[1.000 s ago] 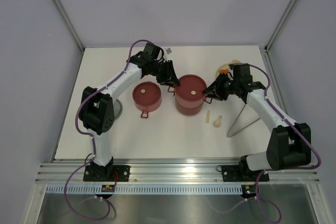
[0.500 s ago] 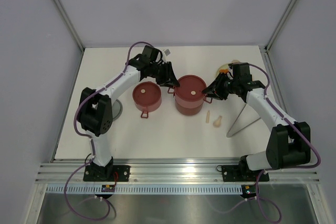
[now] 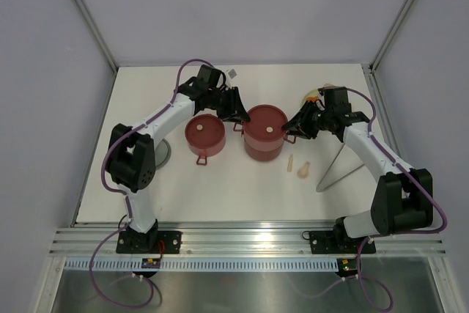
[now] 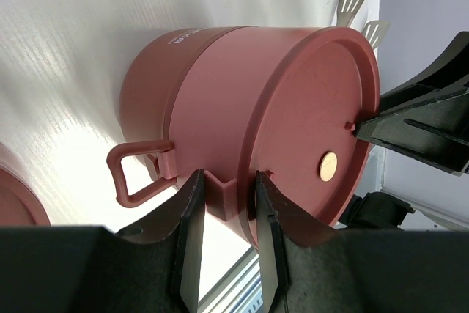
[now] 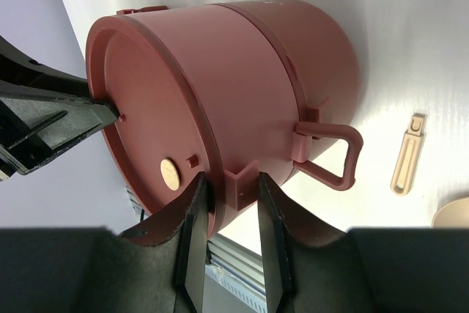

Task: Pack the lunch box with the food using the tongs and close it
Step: Place the packing box into the packing box.

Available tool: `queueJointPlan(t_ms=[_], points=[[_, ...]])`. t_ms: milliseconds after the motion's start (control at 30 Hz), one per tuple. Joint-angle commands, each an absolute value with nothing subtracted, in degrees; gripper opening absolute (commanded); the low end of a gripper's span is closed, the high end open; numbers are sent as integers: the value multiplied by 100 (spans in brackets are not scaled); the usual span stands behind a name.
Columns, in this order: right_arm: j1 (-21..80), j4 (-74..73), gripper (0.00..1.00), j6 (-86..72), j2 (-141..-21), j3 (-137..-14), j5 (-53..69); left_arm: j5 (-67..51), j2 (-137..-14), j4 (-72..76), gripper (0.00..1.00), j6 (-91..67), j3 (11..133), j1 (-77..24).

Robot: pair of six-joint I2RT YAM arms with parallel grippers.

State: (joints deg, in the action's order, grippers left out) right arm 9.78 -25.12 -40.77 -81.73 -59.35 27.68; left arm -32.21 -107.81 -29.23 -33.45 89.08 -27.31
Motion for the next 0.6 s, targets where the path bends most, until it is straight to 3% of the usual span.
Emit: queueJointPlan(t_ms=[0,367,567], points=[[1090,-2610,5,-3973,-8315,-5985,2382,-3085,-10600,-3296,0,-3067,8728,-2821],[1090,-2628,6,-4052,-8253,-6205,2224,-3305,-10406,-3296,0,-3129,8622,-2821],[1090,-2593,13,-4025,-8376,-6249,2276,-3287,-10283,-3296,0,-3120,8438,-2830]])
